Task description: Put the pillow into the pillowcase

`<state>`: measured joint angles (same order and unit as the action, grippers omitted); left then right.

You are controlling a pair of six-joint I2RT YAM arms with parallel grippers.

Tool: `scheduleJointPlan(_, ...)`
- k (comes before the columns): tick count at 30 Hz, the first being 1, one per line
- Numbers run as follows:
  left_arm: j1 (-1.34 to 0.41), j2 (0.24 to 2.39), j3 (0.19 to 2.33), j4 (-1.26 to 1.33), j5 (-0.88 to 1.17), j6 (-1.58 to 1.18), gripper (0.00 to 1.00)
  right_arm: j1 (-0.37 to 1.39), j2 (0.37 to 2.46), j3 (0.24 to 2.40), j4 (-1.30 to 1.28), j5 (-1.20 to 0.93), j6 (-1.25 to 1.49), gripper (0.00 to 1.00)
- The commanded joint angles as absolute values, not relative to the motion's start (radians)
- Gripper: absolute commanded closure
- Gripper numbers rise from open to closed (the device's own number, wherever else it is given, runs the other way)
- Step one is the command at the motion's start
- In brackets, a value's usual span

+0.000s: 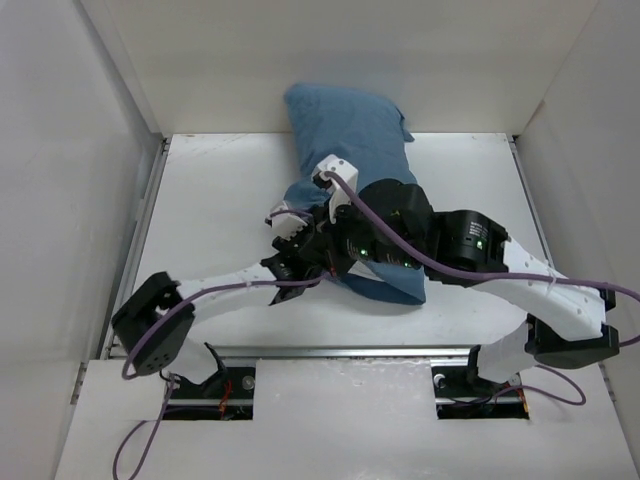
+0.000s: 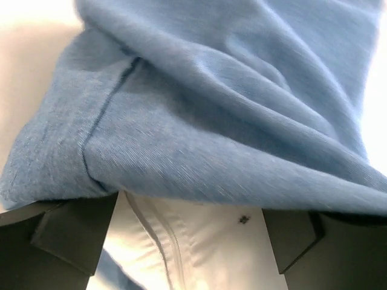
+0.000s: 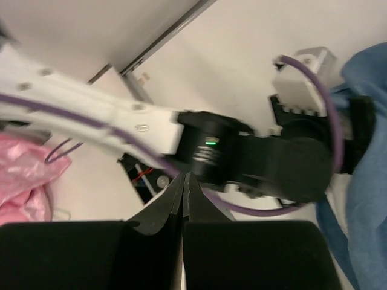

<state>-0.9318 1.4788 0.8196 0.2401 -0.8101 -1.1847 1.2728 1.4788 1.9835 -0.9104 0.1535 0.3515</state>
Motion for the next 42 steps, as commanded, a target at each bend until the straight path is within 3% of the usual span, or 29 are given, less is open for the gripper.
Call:
scheduleJointPlan(1, -0.919, 1.298, 0.804, 0.267, -0.596, -0.948, 0.00, 1.252, 1.442, 1.953, -0.824, 0.241, 0.385, 1.00)
scheduleJointPlan(8, -0.937, 1.010, 0.687, -0.033, -0.476, -0.963, 0.00, 1.223, 1.453, 1.879, -0.792, 0.336, 0.385, 1.00)
scheduleJointPlan(9, -0.946, 0.970, 0.643, -0.108, -0.450, -0.974, 0.00, 1.213, 1.453, 1.867, -0.778, 0.336, 0.385, 0.97)
scheduleJointPlan(10, -0.946, 0.930, 0.623, -0.153, -0.449, -0.995, 0.00, 1.191, 1.453, 1.853, -0.778, 0.324, 0.385, 0.88)
scheduleJointPlan(16, -0.956, 0.606, 0.494, -0.498, -0.437, -1.254, 0.05, 1.157, 1.483, 1.746, -0.739, 0.324, 0.385, 0.78)
scheduleJointPlan(18, -0.956, 0.552, 0.485, -0.550, -0.437, -1.285, 0.08, 1.157, 1.483, 1.666, -0.712, 0.281, 0.371, 0.70)
scheduleJointPlan(24, -0.956, 0.523, 0.543, -0.761, -0.543, -1.403, 0.11, 1.157, 1.384, 1.384, -0.594, 0.221, 0.351, 0.31)
scheduleJointPlan(27, -0.956, 0.558, 0.572, -0.827, -0.595, -1.494, 0.18, 1.157, 1.358, 1.229, -0.490, 0.151, 0.337, 0.30)
scheduleJointPlan(29, -0.956, 0.598, 0.583, -0.758, -0.612, -1.465, 0.18, 1.175, 1.374, 1.174, -0.457, 0.130, 0.337, 0.24)
scheduleJointPlan(34, -0.956, 0.728, 0.616, -0.689, -0.660, -1.402, 0.17, 1.267, 1.445, 1.173, -0.437, 0.241, 0.367, 0.25)
scheduleJointPlan(35, -0.956, 0.753, 0.626, -0.718, -0.670, -1.435, 0.24, 1.285, 1.454, 1.173, -0.437, 0.271, 0.382, 0.28)
scheduleJointPlan(39, -0.946, 0.816, 0.664, -0.810, -0.716, -1.554, 0.36, 1.308, 1.477, 1.058, -0.249, 0.262, 0.443, 0.31)
scheduleJointPlan(42, -0.937, 0.816, 0.690, -0.787, -0.736, -1.554, 0.36, 1.318, 1.517, 0.902, 0.076, 0.337, 0.453, 0.30)
